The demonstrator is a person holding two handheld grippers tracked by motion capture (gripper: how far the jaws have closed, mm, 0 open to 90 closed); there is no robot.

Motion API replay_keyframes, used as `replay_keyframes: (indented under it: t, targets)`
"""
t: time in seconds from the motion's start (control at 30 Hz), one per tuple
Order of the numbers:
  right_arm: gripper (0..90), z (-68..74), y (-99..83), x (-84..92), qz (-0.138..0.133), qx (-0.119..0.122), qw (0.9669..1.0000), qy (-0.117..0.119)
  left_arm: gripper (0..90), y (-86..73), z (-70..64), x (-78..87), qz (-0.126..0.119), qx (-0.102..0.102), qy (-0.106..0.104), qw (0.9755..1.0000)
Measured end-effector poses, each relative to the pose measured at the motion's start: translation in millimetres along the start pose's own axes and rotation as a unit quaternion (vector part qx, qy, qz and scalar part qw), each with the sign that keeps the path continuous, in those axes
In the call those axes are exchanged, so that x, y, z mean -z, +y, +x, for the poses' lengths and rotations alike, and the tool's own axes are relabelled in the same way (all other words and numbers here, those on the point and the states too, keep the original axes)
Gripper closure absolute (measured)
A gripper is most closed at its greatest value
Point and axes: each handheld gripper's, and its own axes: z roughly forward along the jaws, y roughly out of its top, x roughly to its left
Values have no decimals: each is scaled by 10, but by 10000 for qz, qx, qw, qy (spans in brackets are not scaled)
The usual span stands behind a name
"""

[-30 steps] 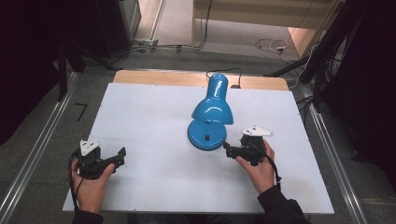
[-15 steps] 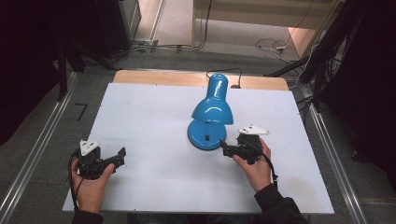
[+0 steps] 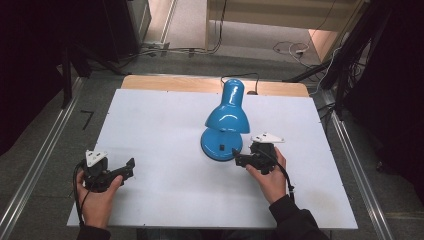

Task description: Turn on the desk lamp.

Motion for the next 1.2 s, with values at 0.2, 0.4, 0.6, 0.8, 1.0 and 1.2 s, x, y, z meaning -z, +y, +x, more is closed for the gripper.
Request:
replay_keyframes:
  t: [0.2, 0.4, 0.6, 0.8, 1.0, 1.2]
  targets:
    - [145, 28, 17, -35, -16, 0, 10000, 21, 82, 0, 1, 0, -5, 9, -8, 10000]
    - [147, 50, 47, -78, -40, -42, 10000, 26, 82, 1, 1, 2, -11, 14, -3, 10000]
    - [158, 83, 74, -107, -64, -29, 10000, 18, 82, 1, 5, 6, -13, 24, -3, 10000]
    - [168, 114, 86, -128, -77, 5, 10000, 41, 82, 2, 6, 6, -10, 20, -7, 10000]
    - [177, 163, 109, -152, -92, 33, 9999, 44, 82, 1, 3, 5, -13, 13, -6, 10000]
    - [193, 210, 132, -179, -110, 81, 9999, 65, 82, 1, 6, 9, -11, 18, -19, 10000]
